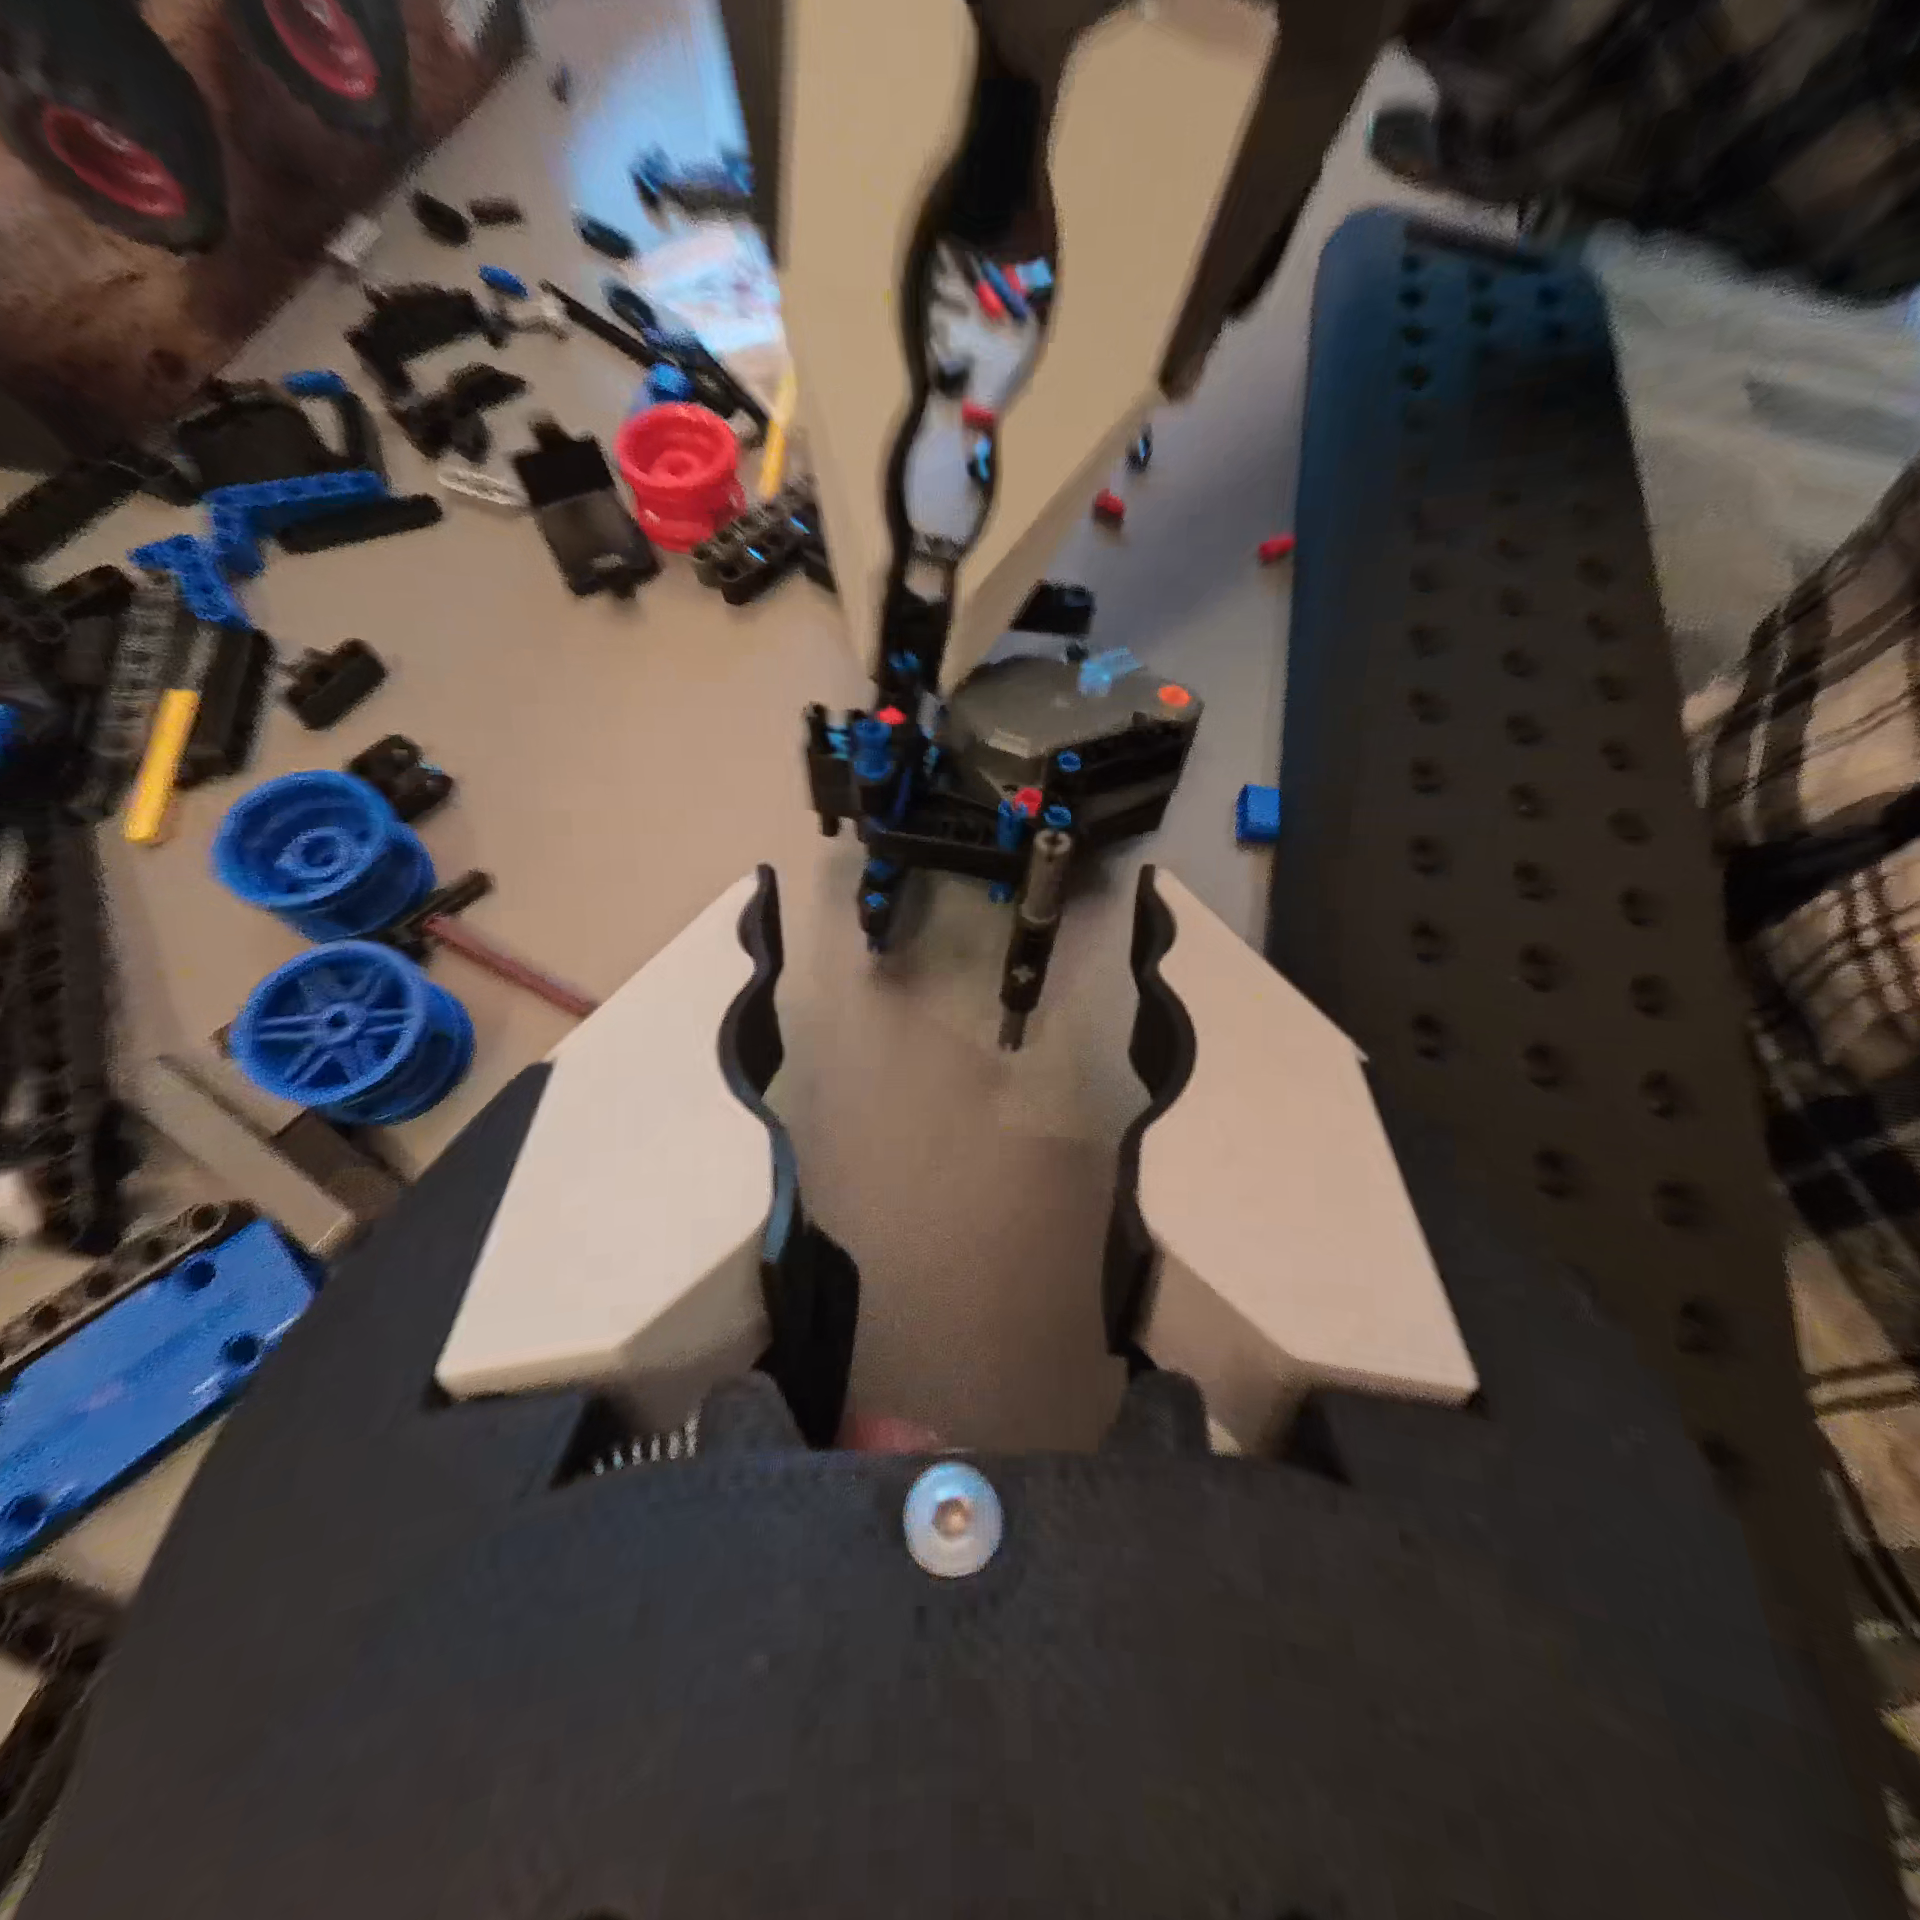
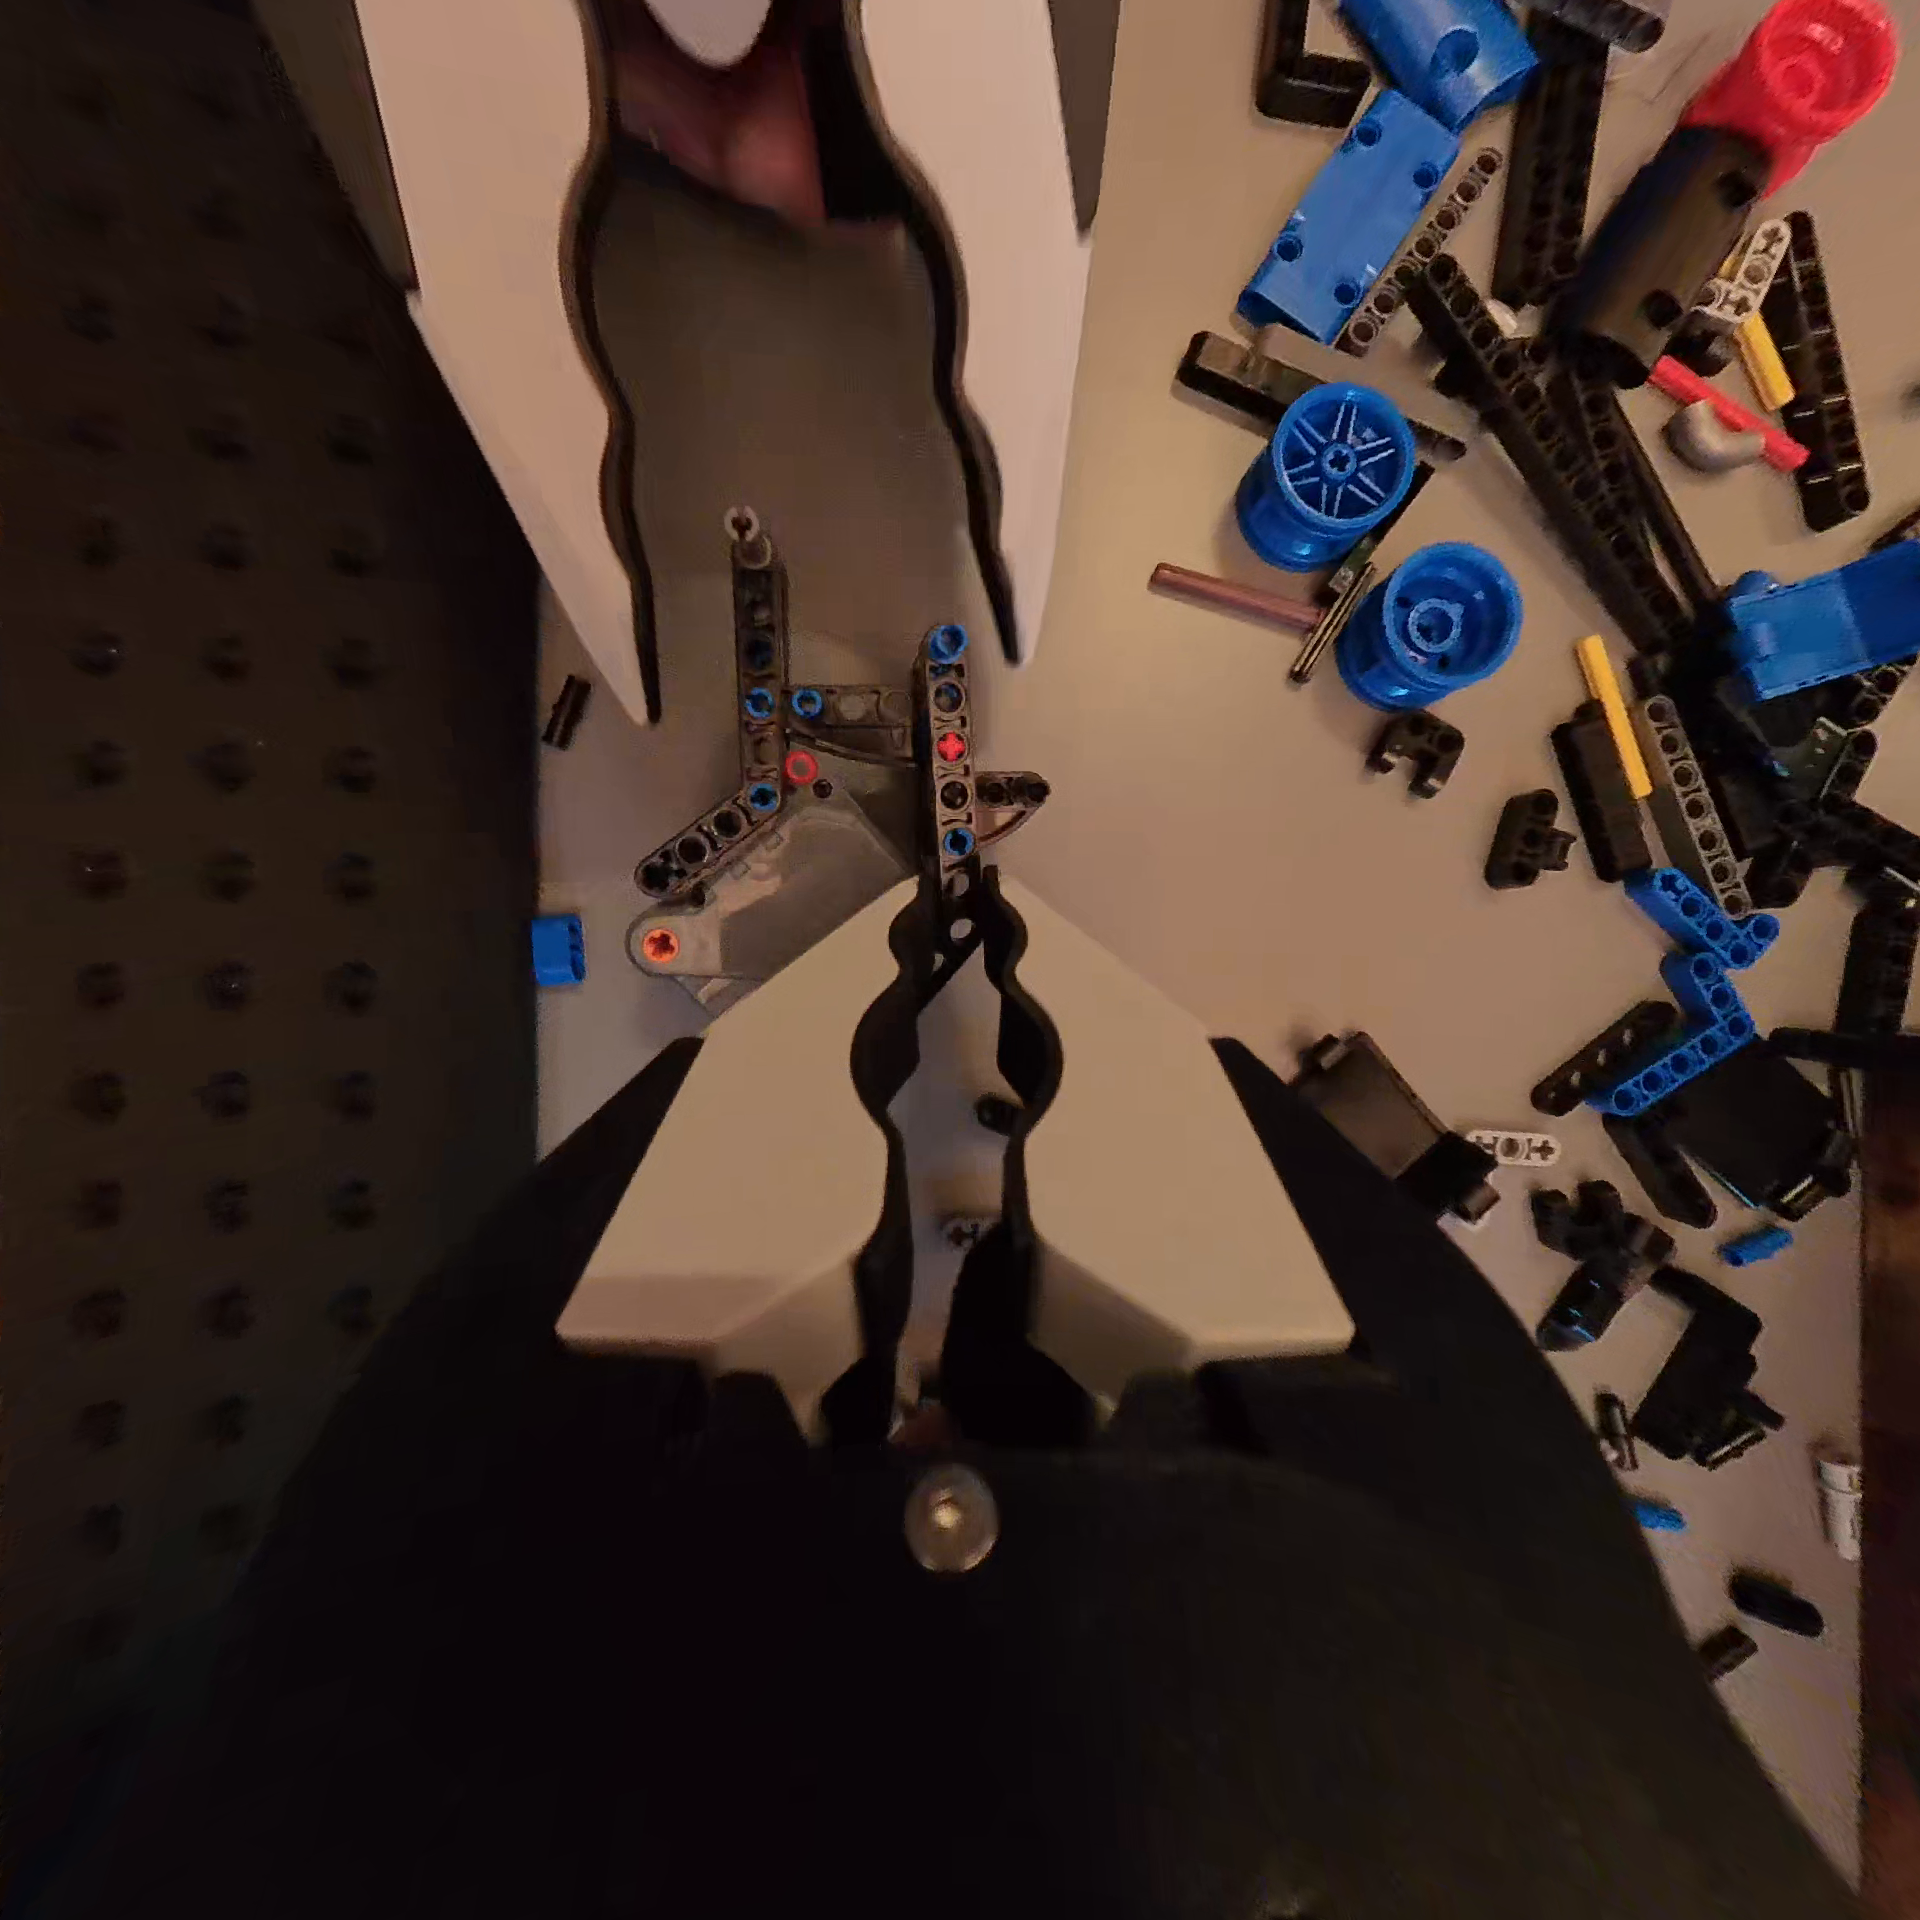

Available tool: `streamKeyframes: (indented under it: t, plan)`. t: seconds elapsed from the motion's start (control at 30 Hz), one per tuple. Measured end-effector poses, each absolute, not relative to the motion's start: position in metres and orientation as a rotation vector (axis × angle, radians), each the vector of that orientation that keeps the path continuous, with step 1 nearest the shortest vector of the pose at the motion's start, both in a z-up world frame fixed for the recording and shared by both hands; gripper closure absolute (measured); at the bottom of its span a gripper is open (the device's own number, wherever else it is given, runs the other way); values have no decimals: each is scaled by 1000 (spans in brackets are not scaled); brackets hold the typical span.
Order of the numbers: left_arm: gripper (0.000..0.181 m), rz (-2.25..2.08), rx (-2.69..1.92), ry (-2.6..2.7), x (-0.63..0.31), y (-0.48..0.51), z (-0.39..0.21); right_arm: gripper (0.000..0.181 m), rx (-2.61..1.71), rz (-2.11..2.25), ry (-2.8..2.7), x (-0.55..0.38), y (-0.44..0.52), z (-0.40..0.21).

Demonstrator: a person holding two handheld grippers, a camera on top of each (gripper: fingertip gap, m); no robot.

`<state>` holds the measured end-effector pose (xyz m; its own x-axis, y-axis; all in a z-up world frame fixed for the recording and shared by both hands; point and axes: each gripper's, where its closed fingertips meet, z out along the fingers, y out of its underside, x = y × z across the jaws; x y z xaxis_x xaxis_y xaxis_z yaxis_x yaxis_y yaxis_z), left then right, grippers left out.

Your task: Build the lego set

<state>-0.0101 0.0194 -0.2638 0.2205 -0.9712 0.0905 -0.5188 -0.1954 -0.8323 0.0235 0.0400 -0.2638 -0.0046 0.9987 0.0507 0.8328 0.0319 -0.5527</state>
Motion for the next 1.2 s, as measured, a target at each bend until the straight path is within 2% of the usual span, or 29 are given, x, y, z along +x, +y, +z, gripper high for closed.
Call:
streamKeyframes:
  t: [0.1,0.23,0.4,0.53,0.67,0.8,1.2]
  plan:
    - [132,-920,-1774,1244,-18,32,-238,176,-1851,504,-1889,23,40,-264]
    - [149,-879,-1715,1296,-15,31,-235,175,-1850,458,-1888,22,42,-266]
    - [151,-954,-1736,1264,-21,35,-233,175,-1817,379,-1926,18,47,-263]
    - [146,-1217,-1748,1184,-30,31,-217,176,-1769,326,-2004,14,50,-261]
    - [154,-1032,-1723,1251,-29,37,-226,176,-1740,293,-2032,8,55,-262]
    - [175,-845,-1735,1302,-26,46,-246,176,-1729,314,-2041,2,53,-264]
    - [175,-830,-1703,1316,-27,45,-251,176,-1732,374,-1994,-1,52,-264]
